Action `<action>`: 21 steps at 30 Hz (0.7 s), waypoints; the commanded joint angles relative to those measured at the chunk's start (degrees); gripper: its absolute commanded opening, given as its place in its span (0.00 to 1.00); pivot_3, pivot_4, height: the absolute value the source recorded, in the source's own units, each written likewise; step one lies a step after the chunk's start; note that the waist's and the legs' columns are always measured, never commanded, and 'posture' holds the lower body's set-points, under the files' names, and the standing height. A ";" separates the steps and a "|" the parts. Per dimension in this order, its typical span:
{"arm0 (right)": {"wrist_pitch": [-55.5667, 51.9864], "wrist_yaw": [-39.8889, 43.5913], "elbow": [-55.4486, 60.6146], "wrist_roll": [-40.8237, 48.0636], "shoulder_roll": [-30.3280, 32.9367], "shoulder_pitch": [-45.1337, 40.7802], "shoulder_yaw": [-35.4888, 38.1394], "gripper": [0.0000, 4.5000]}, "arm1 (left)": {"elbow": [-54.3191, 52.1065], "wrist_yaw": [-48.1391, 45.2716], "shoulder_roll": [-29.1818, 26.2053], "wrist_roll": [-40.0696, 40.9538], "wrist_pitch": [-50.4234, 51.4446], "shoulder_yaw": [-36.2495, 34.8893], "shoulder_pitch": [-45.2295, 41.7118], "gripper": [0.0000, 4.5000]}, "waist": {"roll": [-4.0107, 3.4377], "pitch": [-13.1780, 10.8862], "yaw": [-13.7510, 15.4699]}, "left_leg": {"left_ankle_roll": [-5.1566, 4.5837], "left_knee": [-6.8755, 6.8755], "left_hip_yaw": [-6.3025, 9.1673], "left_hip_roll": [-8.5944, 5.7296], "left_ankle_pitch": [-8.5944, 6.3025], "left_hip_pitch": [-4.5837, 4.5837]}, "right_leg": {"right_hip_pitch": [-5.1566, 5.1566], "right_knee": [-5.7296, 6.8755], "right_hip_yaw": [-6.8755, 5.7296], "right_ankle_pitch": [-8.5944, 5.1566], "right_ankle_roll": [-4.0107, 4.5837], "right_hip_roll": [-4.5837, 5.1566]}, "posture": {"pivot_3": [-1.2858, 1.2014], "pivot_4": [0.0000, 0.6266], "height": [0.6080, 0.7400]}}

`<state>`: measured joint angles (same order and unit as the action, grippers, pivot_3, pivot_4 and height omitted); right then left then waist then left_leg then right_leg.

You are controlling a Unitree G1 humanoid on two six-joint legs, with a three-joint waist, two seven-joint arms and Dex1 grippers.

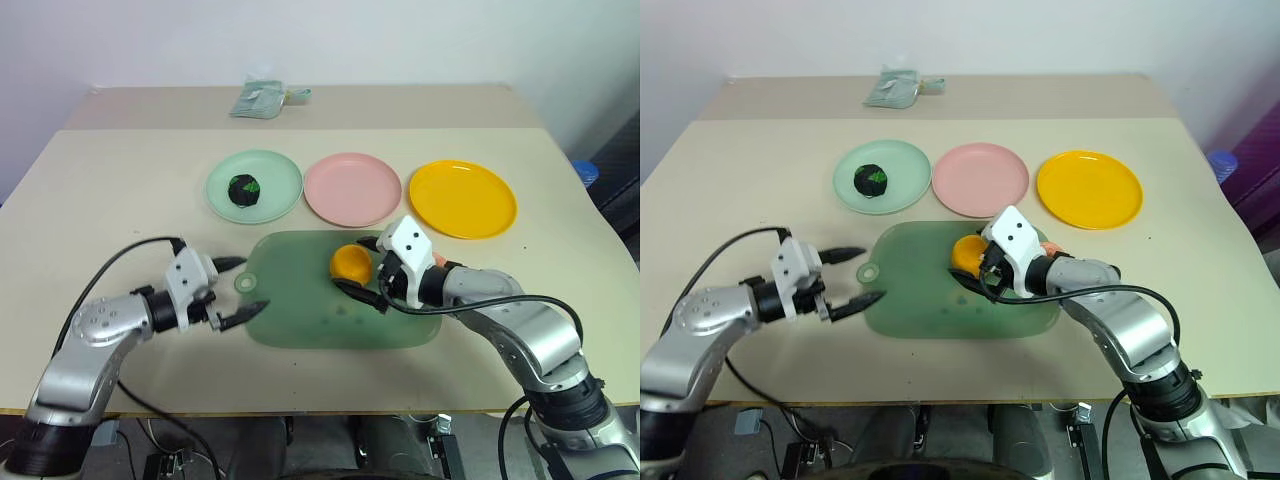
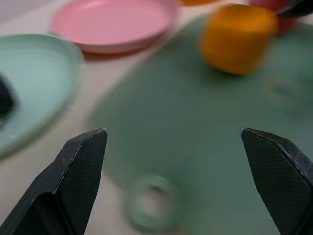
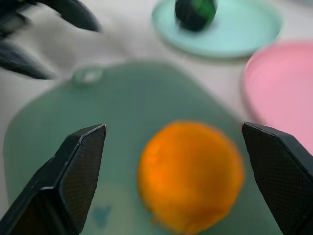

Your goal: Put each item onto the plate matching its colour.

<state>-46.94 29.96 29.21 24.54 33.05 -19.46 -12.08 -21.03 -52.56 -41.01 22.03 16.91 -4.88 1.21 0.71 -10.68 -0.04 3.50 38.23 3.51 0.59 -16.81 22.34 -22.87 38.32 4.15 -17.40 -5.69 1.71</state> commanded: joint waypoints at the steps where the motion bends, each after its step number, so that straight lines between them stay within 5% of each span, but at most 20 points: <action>1: -1.69 -0.97 -0.71 -1.57 -0.64 -1.51 -0.50 1.00 | -4.90 0.69 -0.23 0.94 0.85 -0.25 1.86 0.99 | 0.00 0.00 -0.20 | 0.00 0.00 0.01 0.01 0.00 0.00 | -0.01 0.00 -0.01 0.00 0.00 -0.03 | 0.52 0.24 1.00; 6: 0.04 -3.03 -5.08 -6.18 -2.31 -2.72 -1.90 1.00 | -10.03 2.40 1.42 2.78 3.08 0.34 4.08 0.99 | 0.01 0.01 -0.98 | -0.03 -0.02 0.01 0.03 -0.02 0.00 | -0.01 0.00 -0.06 0.00 0.00 -0.10 | 0.52 0.24 1.00; 11: 1.23 -2.71 -4.07 -7.47 -3.16 -2.94 -1.50 0.64 | -13.25 4.16 2.45 3.44 4.91 2.08 5.49 1.00 | -0.01 0.00 -1.03 | -0.05 -0.03 0.02 0.04 -0.02 0.01 | -0.03 0.00 -0.05 0.00 0.00 -0.12 | 0.52 0.24 1.00; 21: 0.52 -14.48 -14.61 -12.32 -5.53 -14.41 12.38 0.63 | -14.59 8.74 7.79 -0.10 -0.41 5.16 10.38 1.00 | -0.03 -0.01 -1.09 | -0.05 -0.02 0.00 0.04 -0.03 0.01 | -0.05 0.00 -0.01 0.00 0.00 -0.11 | 0.52 0.24 1.00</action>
<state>-46.08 19.05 17.26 14.62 27.34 -32.43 -3.31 -33.93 -44.65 -33.57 22.92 18.85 0.03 11.11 0.69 -10.68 -1.13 3.45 38.21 3.50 0.63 -16.84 22.34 -22.93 38.33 4.15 -17.40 -5.69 1.61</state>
